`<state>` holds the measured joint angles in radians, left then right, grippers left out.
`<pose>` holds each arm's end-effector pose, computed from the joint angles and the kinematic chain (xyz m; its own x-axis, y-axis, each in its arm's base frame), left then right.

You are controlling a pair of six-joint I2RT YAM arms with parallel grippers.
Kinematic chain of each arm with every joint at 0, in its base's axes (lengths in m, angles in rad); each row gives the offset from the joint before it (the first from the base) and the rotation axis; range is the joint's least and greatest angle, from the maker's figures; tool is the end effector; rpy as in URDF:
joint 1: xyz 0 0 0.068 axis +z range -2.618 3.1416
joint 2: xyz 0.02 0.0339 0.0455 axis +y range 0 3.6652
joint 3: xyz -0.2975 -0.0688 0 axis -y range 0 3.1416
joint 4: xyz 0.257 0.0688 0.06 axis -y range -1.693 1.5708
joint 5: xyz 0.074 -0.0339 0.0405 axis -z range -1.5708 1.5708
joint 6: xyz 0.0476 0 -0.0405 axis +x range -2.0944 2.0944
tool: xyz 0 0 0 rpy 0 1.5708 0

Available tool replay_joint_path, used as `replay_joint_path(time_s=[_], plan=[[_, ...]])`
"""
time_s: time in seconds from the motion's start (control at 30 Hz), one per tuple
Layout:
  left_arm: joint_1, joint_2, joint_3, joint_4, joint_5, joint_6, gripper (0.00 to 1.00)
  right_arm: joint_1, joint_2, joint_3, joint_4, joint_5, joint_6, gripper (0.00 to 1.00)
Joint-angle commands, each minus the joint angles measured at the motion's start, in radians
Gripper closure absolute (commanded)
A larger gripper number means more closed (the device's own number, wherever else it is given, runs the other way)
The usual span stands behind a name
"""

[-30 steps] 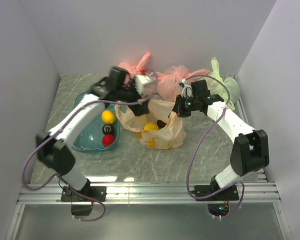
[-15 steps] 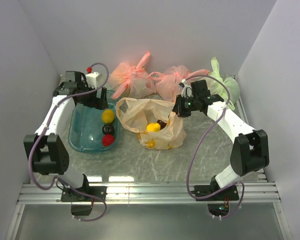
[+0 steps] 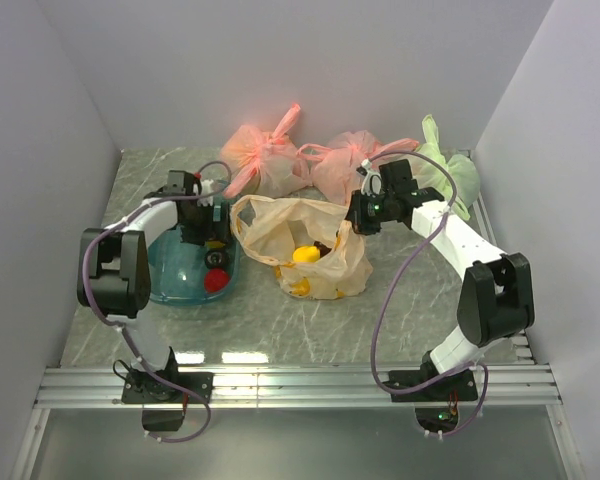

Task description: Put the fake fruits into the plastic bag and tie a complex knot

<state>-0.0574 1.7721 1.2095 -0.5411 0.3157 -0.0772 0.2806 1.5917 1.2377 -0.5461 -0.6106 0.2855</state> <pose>0.3811 -0.0367 0.2122 -0.9037 -0.0215 -0.4276 0.1248 0.9421 -0.3111 0.3367 0.1255 0.2896 -0.8826 -0.0142 -0.4699 -0.3343 0.7218 0.6060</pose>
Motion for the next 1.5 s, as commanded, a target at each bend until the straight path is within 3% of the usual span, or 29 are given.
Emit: replay_joint_path(time_s=[0.0,0.17,0.33,0.47,0.53,0.67,0.77,0.8,0.9,0.97,1.17,1.3,1.4,1.47], plan=[[-0.044,0.006,0.001,0.113,-0.078,-0.013,0.04,-0.006,0.002,0.046,-0.002,0.003,-0.017,1.00],[-0.061,0.073,0.013,0.150,-0.132,0.034,0.25,-0.006,-0.004,0.040,-0.003,0.011,-0.020,1.00],[-0.062,0.107,0.002,0.181,-0.165,0.050,0.28,-0.006,-0.006,0.034,0.002,0.005,-0.017,1.00],[-0.059,0.093,0.028,0.153,-0.150,0.060,0.44,-0.006,-0.003,0.052,-0.012,0.006,-0.025,1.00],[-0.050,0.019,0.035,0.122,-0.145,0.062,0.47,-0.008,-0.009,0.052,-0.014,0.006,-0.026,1.00],[-0.004,-0.172,0.100,0.060,0.023,0.066,0.52,-0.006,-0.018,0.048,-0.015,0.003,-0.026,1.00],[-0.007,-0.299,0.148,0.040,0.167,0.103,0.46,-0.006,-0.022,0.046,-0.017,0.006,-0.029,1.00],[-0.012,-0.325,0.162,0.012,0.266,0.112,0.48,-0.004,-0.021,0.045,-0.012,0.002,-0.028,1.00],[-0.094,-0.316,0.222,-0.049,0.333,0.137,0.66,-0.008,-0.006,0.046,-0.011,-0.008,-0.023,1.00],[-0.203,-0.293,0.234,-0.088,0.327,0.175,0.64,-0.006,0.002,0.063,-0.017,-0.009,-0.028,1.00],[-0.459,-0.229,0.182,0.058,0.247,0.154,0.62,-0.006,0.010,0.086,-0.031,-0.002,-0.042,1.00],[-0.536,-0.091,0.229,0.073,0.194,0.163,0.60,-0.009,-0.001,0.086,-0.035,0.005,-0.048,1.00],[-0.568,-0.050,0.239,0.084,0.169,0.180,0.52,-0.008,-0.001,0.086,-0.037,0.012,-0.051,1.00],[-0.575,-0.027,0.223,0.098,0.152,0.177,0.39,-0.008,-0.001,0.088,-0.035,0.012,-0.051,1.00]])
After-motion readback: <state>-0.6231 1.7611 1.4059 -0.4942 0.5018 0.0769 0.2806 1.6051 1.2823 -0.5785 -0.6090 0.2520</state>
